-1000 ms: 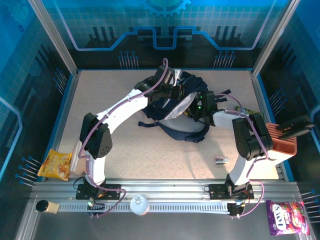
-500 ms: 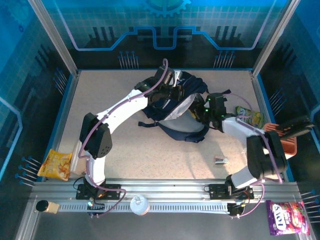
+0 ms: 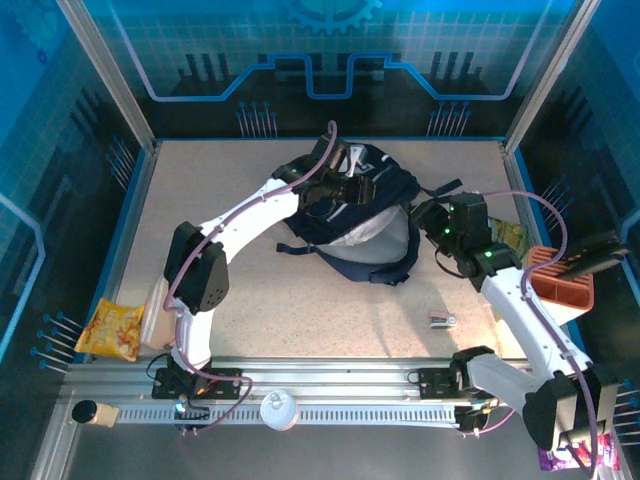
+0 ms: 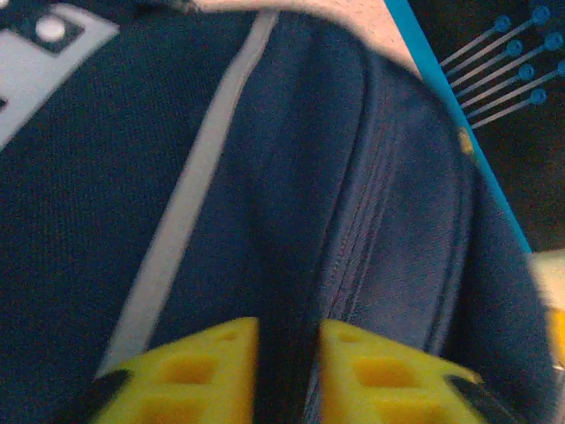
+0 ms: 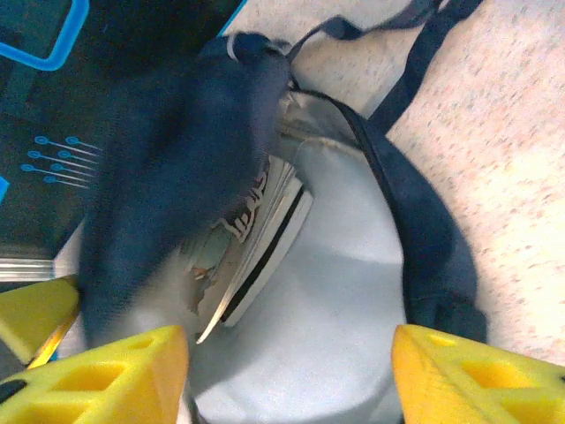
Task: Pack the student bag
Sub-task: Close the student bag at the center of the table, then rotate the student bag at the center of the table.
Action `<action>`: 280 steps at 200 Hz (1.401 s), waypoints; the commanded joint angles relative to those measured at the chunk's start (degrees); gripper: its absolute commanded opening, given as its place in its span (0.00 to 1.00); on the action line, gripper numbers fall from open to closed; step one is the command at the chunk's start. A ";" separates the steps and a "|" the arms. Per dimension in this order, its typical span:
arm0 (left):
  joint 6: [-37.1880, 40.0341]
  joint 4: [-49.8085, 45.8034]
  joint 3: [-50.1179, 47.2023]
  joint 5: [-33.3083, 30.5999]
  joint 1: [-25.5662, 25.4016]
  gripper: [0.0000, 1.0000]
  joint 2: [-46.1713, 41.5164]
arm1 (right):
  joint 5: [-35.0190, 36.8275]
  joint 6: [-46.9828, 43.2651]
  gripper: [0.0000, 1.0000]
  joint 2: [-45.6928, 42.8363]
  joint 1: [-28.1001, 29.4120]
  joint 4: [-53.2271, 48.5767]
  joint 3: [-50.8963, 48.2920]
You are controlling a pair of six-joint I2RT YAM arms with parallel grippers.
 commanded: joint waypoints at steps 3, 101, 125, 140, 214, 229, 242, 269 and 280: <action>-1.70 0.88 -1.30 3.12 0.90 0.46 -1.78 | 4.95 -5.71 0.68 -0.98 -0.52 -4.73 4.32; -24.24 19.55 -40.70 2.93 17.39 0.66 -21.96 | -1.29 -9.40 0.78 6.90 3.23 -0.67 5.91; -26.79 20.87 -45.01 4.24 20.81 0.67 -21.94 | -3.37 -9.40 0.80 9.95 4.06 0.59 6.41; -28.02 21.34 -46.25 4.99 22.04 0.67 -20.64 | -5.03 -9.30 0.81 11.91 4.40 1.23 6.85; -31.21 25.28 -43.48 10.39 23.05 0.51 -10.42 | -10.50 -7.89 0.81 18.46 4.99 4.16 6.59; -31.74 26.59 -43.06 11.28 23.05 0.47 -9.27 | -11.54 -7.71 0.81 19.81 4.97 5.29 6.38; -32.14 27.44 -42.71 11.71 23.07 0.43 -8.54 | -13.13 -7.48 0.80 21.34 4.97 6.46 6.32; -32.38 28.10 -42.16 11.91 23.23 0.30 -7.90 | -16.65 -7.01 0.78 25.92 5.06 8.32 7.27; -32.54 28.33 -42.43 11.79 23.45 0.22 -8.12 | -17.51 -7.00 0.77 27.69 5.17 9.19 7.77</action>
